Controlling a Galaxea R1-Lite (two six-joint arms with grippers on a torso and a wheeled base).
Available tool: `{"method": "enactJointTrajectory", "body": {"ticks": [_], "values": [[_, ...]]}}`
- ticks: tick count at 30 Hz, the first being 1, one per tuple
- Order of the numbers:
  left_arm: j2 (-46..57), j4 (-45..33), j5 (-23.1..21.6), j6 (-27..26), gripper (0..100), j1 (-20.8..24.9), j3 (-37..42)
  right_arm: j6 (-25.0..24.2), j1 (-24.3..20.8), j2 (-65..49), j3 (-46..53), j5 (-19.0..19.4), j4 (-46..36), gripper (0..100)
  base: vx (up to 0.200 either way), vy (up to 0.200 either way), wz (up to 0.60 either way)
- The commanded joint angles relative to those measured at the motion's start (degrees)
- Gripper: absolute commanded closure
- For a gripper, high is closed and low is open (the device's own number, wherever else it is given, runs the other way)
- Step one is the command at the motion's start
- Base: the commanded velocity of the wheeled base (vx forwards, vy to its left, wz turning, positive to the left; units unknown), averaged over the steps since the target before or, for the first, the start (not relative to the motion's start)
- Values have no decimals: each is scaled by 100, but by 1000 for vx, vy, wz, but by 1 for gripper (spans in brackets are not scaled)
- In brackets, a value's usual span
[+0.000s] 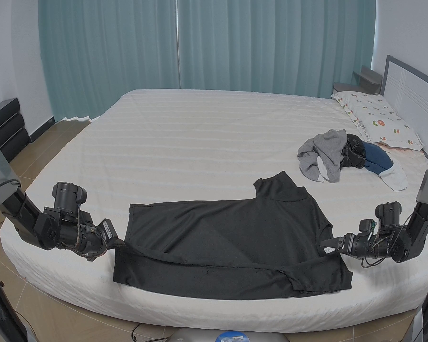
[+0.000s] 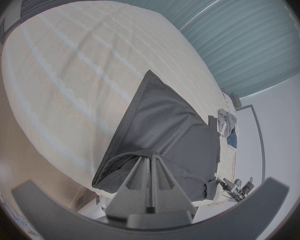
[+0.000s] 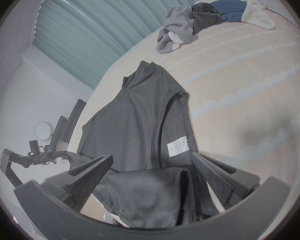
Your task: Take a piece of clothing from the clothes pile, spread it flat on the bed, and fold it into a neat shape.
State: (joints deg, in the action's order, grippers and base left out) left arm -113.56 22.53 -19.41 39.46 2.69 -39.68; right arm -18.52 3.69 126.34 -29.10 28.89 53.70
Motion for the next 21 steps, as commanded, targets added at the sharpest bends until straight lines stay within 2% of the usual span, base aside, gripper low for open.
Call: {"method": "enactJointTrajectory", "body": {"ticks": [1, 13, 14, 21], "values": [[-9, 6, -2, 9, 100, -6, 4, -3, 0, 277, 115, -15, 255, 0, 0, 0, 0], [-18, 6, -2, 9, 100, -6, -5, 191, 35, 277, 264, -42, 290, 0, 0, 0, 0], [-18, 6, -2, 9, 100, -6, -5, 191, 35, 277, 264, -42, 290, 100, 0, 0, 0], [-18, 6, -2, 9, 100, -6, -5, 402, 88, 277, 396, -50, 299, 100, 0, 0, 0]]}}
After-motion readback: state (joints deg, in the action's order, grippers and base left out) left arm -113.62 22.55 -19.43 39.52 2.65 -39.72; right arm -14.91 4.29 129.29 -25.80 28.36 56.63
